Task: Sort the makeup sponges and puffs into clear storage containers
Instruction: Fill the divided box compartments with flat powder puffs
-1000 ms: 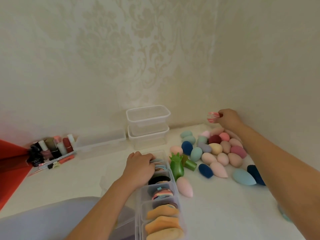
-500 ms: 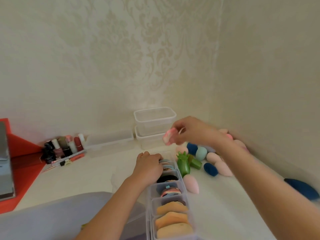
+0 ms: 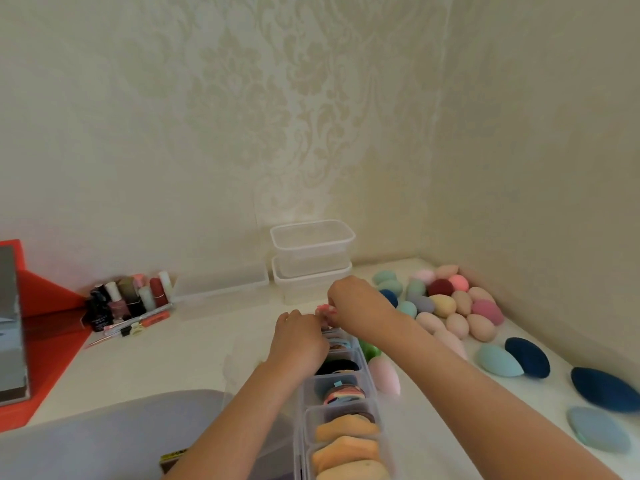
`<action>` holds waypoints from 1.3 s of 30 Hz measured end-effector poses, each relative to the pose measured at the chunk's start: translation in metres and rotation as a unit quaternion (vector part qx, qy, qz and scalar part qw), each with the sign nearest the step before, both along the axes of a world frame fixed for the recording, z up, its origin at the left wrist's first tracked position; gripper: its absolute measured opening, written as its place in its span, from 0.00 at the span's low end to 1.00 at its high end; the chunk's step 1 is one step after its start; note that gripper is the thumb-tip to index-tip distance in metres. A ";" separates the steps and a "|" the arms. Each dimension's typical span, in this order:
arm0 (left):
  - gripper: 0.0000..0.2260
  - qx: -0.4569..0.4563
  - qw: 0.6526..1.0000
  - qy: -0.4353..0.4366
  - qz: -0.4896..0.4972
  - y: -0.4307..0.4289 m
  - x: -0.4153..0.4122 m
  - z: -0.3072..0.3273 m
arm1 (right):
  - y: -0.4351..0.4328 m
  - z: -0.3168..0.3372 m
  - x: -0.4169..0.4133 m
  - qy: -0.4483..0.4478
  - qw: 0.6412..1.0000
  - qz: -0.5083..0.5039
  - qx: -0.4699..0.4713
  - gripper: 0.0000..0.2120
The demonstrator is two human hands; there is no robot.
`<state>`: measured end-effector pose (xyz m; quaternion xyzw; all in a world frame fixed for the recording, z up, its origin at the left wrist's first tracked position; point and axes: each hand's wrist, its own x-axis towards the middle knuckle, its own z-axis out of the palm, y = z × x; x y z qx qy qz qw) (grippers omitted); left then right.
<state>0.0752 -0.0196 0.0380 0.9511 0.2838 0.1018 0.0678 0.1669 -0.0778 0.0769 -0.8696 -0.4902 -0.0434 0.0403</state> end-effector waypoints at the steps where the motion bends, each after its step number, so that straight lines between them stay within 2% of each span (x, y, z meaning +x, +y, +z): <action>1: 0.16 0.002 1.000 -0.001 -0.001 0.000 0.000 0.000 | 0.002 0.000 0.001 -0.008 1.000 0.001 -0.007 0.20; 6: 0.18 0.002 1.000 -0.011 -0.013 0.003 0.000 -0.003 | 0.005 0.002 -0.004 -0.034 0.999 0.016 -0.028 0.19; 10: 0.19 -0.009 0.998 -0.023 -0.050 0.008 -0.002 -0.005 | 0.005 0.003 -0.003 -0.042 0.997 0.037 -0.045 0.12; 14: 0.18 -0.029 0.996 -0.039 -0.078 0.014 -0.004 -0.010 | 0.008 0.004 -0.005 -0.060 0.995 0.055 -0.056 0.19; 22: 0.16 -0.027 0.994 -0.061 -0.085 0.014 -0.008 -0.009 | 0.016 -0.004 -0.007 -0.085 0.992 0.058 -0.077 0.17; 27: 0.15 -0.010 0.995 -0.061 -0.082 0.011 -0.010 -0.007 | 0.022 -0.003 -0.002 -0.097 0.985 0.059 -0.130 0.15; 31: 0.16 0.012 0.998 -0.034 -0.048 0.008 -0.011 -0.008 | 0.028 0.001 -0.003 -0.064 0.971 0.051 -0.226 0.13; 34: 0.16 0.025 0.999 -0.022 -0.024 0.004 -0.009 -0.009 | 0.028 0.013 -0.008 -0.030 0.963 0.058 -0.260 0.13; 37: 0.16 0.024 0.999 -0.021 -0.015 0.004 -0.008 -0.010 | 0.021 0.016 -0.006 0.000 0.968 0.065 -0.240 0.16; 39: 0.16 0.009 1.000 -0.019 -0.009 0.006 -0.007 -0.010 | 0.013 0.013 -0.004 0.000 0.976 0.068 -0.207 0.14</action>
